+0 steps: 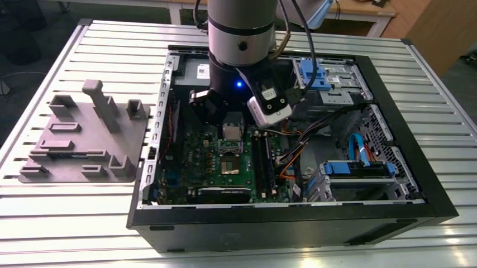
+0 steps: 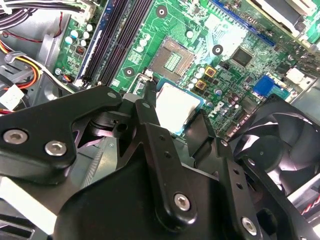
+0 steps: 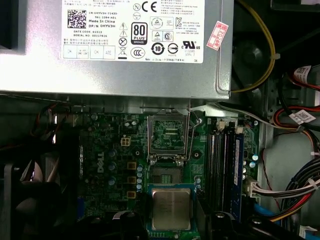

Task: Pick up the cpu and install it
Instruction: 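Place the cpu into insertion slot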

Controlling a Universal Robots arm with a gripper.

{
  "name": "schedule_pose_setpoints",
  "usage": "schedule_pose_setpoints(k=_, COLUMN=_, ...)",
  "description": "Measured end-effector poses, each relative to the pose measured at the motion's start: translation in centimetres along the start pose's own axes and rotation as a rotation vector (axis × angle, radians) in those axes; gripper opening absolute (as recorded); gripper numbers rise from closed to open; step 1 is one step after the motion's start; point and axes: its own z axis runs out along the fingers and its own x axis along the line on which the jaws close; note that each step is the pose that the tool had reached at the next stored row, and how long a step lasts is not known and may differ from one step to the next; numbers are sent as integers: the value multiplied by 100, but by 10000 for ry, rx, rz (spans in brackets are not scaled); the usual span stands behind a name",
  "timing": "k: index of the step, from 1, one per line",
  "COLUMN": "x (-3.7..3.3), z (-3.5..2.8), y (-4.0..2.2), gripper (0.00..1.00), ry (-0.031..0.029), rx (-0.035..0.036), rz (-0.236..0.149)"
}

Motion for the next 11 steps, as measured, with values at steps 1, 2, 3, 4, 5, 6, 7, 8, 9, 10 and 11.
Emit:
schedule_pose_setpoints(k=1, x=0, z=0, y=0, gripper=47, ry=0, rx=0, rz=-1)
schedule_pose_setpoints(k=2, x=0, z=0, y=0, gripper=47, ry=0, rx=0, rz=0)
schedule_pose_setpoints(k=3, x=0, z=0, y=0, gripper=47, ry=0, rx=0, rz=0)
schedule_pose_setpoints(k=4, x=0, z=1, y=0, gripper=47, ry=0, rx=0, rz=0)
schedule_pose_setpoints(k=5, x=0, z=1, y=0, gripper=47, ry=0, rx=0, rz=0)
schedule_pose_setpoints(k=6, x=0, z=1, y=0, gripper=47, ry=0, rx=0, rz=0)
schedule_pose_setpoints(k=7, x=0, z=1, y=0, gripper=47, ry=0, rx=-1, rz=0)
schedule_pose_setpoints(k=8, x=0, z=1, y=0, gripper=47, ry=0, rx=0, rz=0)
schedule_pose_setpoints(k=9, x=0, z=8, y=1, gripper=47, ry=-2, rx=-5, rz=0)
schedule_pose_setpoints(k=10, x=0, z=21, y=1, gripper=47, ry=-3, rx=-5, rz=0)
schedule_pose_setpoints(k=11, x=1, z=37, y=1, gripper=47, ry=-1, rx=-2, rz=-1)
